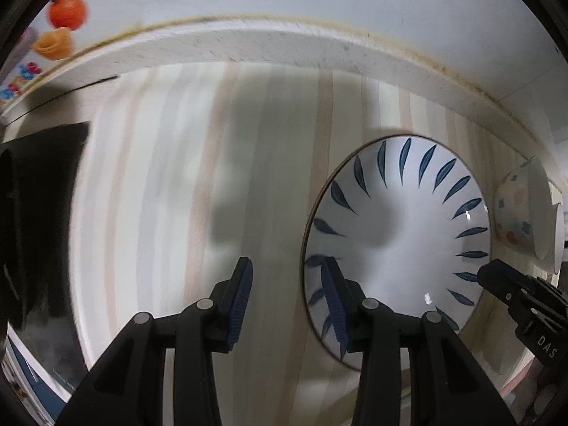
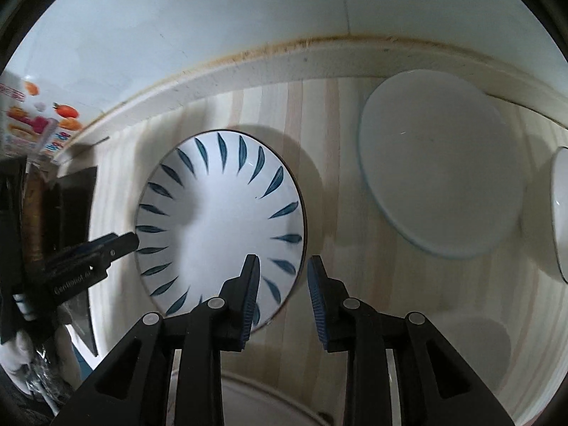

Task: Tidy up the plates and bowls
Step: 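Lower the stack onto the blue-leaf plate and grip its rim too, then lift the three-plate stack with both grippers off the counter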

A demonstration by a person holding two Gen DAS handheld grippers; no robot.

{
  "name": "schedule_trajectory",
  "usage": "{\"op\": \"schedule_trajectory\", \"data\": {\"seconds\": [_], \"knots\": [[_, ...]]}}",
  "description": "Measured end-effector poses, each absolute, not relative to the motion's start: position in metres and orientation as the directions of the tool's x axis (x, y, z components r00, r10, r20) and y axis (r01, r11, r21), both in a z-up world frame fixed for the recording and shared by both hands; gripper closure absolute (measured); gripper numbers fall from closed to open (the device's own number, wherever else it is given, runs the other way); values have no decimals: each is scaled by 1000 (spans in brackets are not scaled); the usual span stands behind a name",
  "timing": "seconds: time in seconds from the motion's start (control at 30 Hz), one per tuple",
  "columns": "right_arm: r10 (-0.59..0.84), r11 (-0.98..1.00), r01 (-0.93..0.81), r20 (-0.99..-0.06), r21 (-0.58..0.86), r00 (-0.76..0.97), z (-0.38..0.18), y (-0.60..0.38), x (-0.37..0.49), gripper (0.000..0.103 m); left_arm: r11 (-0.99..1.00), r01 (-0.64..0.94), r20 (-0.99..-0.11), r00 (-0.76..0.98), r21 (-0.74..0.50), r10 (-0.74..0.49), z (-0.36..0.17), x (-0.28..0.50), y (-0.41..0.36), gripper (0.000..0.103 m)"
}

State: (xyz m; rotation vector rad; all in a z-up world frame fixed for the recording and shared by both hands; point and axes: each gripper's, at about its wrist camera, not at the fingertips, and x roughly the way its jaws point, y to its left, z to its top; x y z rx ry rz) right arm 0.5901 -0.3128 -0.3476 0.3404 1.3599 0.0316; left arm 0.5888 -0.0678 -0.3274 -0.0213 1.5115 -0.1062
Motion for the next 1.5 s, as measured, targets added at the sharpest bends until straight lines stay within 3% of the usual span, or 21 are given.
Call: {"op": "schedule_trajectory", "data": {"seconds": [0.23,0.33,0.73,1.17,1.5], "knots": [[204,954,179,-959,239,197,-367,-308,601,77,987,99,-991,25,-126,-129,-338,599,-77,65],[202,955,181,-961,237,188,-375,-309,604,81,983,111,-988,30,-146,-150,-337,600,-82,77],[210,951,182,-956,249,206,-375,-315,601,84,987,115,-992,47,-114,-120,-334,599,-94,77],[229,953,134,-937,271,265,-329,-312,585,84,985,106,-981,124,-133,-146,-270,565,-84,77],[225,951,129,-915,281,334,-278,-309,527,84,976,144,-969,159,-166,-188,-219,512,-86,77]]}}
